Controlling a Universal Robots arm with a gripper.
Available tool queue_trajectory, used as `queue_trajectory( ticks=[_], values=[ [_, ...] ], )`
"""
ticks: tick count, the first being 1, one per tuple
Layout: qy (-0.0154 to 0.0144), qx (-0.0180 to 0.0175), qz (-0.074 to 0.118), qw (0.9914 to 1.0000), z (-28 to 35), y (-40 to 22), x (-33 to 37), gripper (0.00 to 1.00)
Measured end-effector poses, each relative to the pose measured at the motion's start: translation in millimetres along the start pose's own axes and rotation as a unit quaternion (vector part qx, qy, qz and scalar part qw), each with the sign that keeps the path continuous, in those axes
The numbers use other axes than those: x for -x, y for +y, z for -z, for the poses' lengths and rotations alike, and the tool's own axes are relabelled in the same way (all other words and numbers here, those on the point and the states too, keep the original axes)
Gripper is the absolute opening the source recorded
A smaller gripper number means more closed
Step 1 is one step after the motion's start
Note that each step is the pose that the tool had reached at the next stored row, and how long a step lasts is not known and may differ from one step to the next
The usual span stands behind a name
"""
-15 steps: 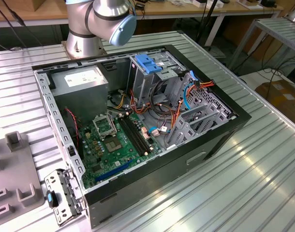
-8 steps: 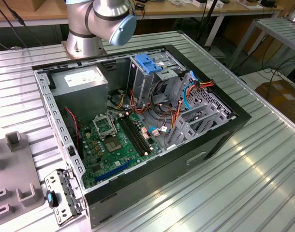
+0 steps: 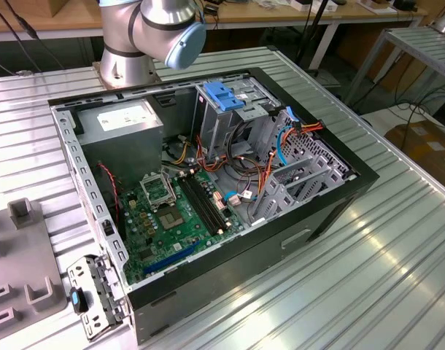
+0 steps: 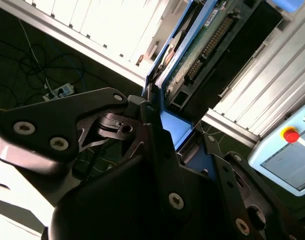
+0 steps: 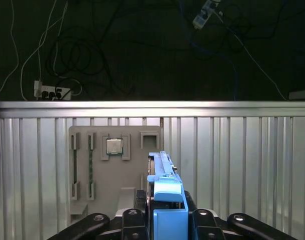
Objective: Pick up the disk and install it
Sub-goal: 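Pick up the disk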
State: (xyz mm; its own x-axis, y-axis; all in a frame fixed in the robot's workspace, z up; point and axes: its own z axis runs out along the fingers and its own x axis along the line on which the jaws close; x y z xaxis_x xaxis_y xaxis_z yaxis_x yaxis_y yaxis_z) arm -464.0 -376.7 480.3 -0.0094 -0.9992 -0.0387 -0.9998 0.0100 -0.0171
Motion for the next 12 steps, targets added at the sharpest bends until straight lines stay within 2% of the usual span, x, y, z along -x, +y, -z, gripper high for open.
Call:
queue_trajectory(
  ticks=[12],
  values=[
    [0.0000,0.0000,0.000,1.00000,-0.3,-17.7,0.2,0.37]
  ],
)
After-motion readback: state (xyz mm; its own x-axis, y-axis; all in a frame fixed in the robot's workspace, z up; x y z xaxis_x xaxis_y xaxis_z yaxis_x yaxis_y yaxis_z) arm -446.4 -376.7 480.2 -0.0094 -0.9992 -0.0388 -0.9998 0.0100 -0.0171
